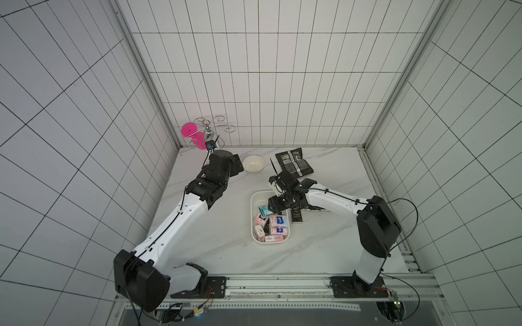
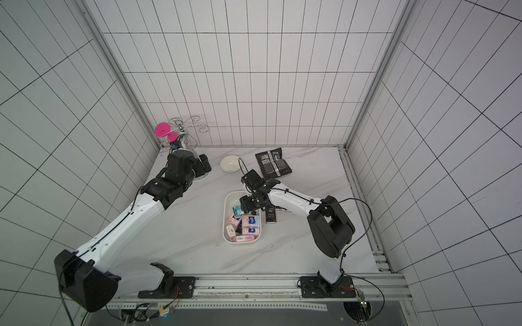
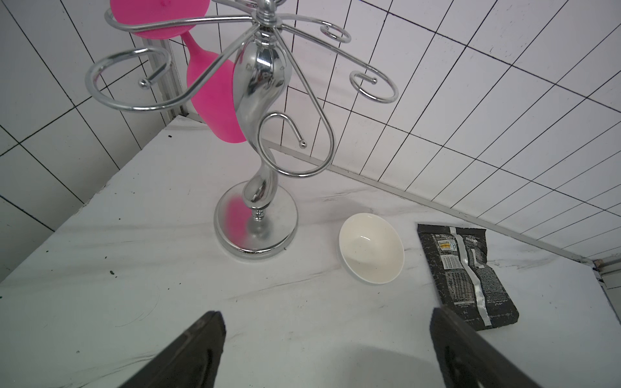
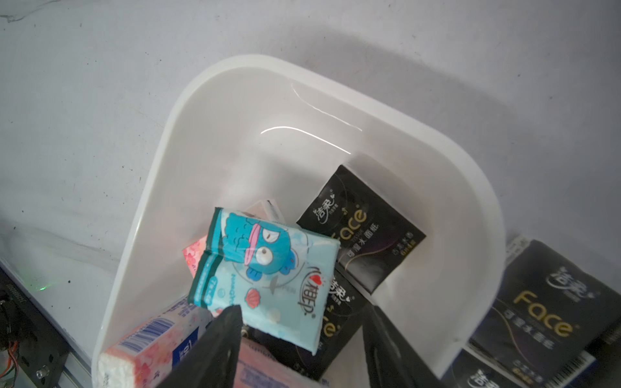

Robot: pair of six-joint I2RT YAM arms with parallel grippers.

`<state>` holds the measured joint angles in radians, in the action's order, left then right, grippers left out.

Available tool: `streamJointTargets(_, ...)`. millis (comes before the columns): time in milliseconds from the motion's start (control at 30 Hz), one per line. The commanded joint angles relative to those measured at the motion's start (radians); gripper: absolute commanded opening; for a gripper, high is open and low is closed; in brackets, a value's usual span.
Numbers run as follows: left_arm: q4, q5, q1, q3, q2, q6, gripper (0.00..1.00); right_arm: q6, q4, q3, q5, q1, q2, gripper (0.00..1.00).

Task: Take the pocket tissues out of the storage box
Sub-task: Pick up the pocket tissues from the storage box.

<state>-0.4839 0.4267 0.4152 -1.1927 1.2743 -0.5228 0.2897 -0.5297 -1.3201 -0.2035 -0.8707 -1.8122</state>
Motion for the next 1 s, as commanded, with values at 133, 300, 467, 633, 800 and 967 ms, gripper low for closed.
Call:
streamJointTargets(133,-0.011,0.018,0.0,-0.016,-0.021,0.015,0.99,0.003,0.02,-0.008,-0.069,-0.005,-0.078,0.59)
streamJointTargets(300,-0.022,0.03,-0.003,-0.03,-0.027,0.028,0.99,0.003,0.03,-0.025,-0.103,-0.005,-0.11,0.5)
streamJointTargets(467,-0.022,0.03,-0.005,-0.026,-0.026,0.027,0.99,0.015,0.073,-0.012,-0.122,-0.007,-0.108,0.37)
streamJointTargets(633,-0.017,0.025,-0.004,-0.019,-0.018,0.019,0.99,0.011,0.095,0.002,-0.134,-0.007,-0.088,0.24)
streamJointTargets(800,-0.013,0.022,-0.004,-0.018,-0.016,0.016,0.99,0.011,0.113,0.014,-0.126,-0.007,-0.066,0.14)
streamJointTargets(967,-0.015,0.024,-0.004,-0.018,-0.021,0.019,0.99,-0.004,0.112,0.012,-0.133,-0.005,-0.063,0.0)
